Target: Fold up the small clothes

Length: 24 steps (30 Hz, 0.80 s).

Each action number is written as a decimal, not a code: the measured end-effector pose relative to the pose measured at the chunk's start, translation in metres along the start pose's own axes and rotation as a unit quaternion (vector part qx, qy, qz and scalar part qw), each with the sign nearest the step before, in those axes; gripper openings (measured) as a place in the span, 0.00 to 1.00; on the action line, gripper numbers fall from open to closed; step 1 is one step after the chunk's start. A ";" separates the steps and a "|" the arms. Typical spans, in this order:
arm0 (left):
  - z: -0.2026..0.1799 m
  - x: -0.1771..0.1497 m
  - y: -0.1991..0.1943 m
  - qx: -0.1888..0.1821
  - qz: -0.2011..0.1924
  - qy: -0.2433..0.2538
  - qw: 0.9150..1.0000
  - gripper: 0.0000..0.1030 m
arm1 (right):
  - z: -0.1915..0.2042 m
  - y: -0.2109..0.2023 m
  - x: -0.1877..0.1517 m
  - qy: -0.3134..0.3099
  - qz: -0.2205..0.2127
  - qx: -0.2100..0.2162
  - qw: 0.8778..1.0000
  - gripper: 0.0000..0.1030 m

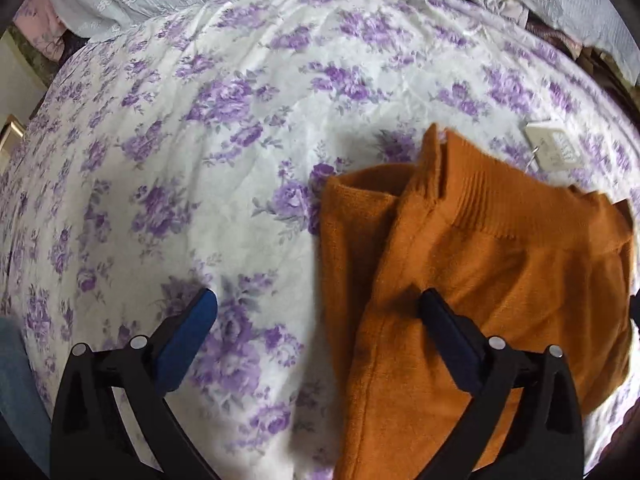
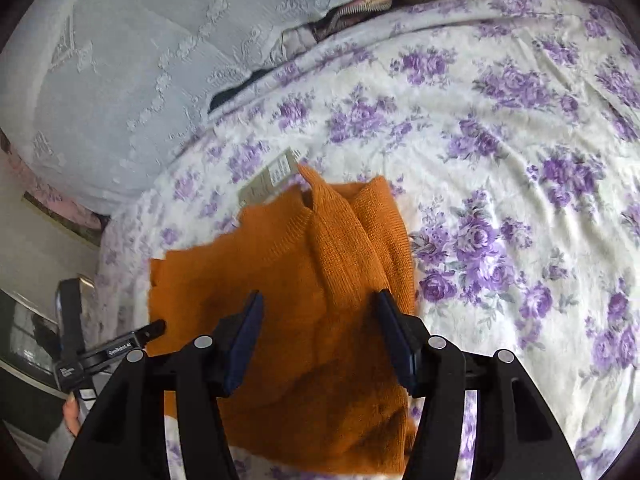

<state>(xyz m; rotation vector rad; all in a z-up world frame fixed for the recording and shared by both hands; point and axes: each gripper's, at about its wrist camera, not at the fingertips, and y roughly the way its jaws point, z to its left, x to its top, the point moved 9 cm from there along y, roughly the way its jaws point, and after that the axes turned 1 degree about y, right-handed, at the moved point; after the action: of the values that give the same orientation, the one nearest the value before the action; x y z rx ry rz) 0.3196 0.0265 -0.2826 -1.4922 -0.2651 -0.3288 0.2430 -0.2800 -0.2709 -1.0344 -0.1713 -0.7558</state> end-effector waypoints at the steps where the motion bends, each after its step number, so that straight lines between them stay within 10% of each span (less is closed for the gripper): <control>1: -0.001 0.001 -0.008 -0.004 -0.010 -0.002 1.000 0.95 | -0.002 -0.008 0.000 0.004 -0.006 0.000 1.000 0.60; 7: -0.054 -0.011 -0.046 -0.058 -0.037 0.042 0.997 0.95 | -0.025 -0.028 -0.028 0.037 0.002 -0.017 0.999 0.62; 12: -0.109 -0.042 -0.004 0.000 0.011 0.131 0.991 0.96 | -0.036 -0.036 -0.053 0.066 0.014 -0.022 0.997 0.62; 24: -0.083 -0.061 -0.046 0.003 0.000 0.104 0.995 0.96 | -0.008 -0.079 -0.081 0.042 0.005 -0.005 0.999 0.67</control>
<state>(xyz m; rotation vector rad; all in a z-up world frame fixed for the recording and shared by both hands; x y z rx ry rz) 0.2438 -0.0557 -0.2674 -1.4385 -0.1010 -0.4796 0.1304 -0.2700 -0.2564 -1.0102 -0.0905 -0.7903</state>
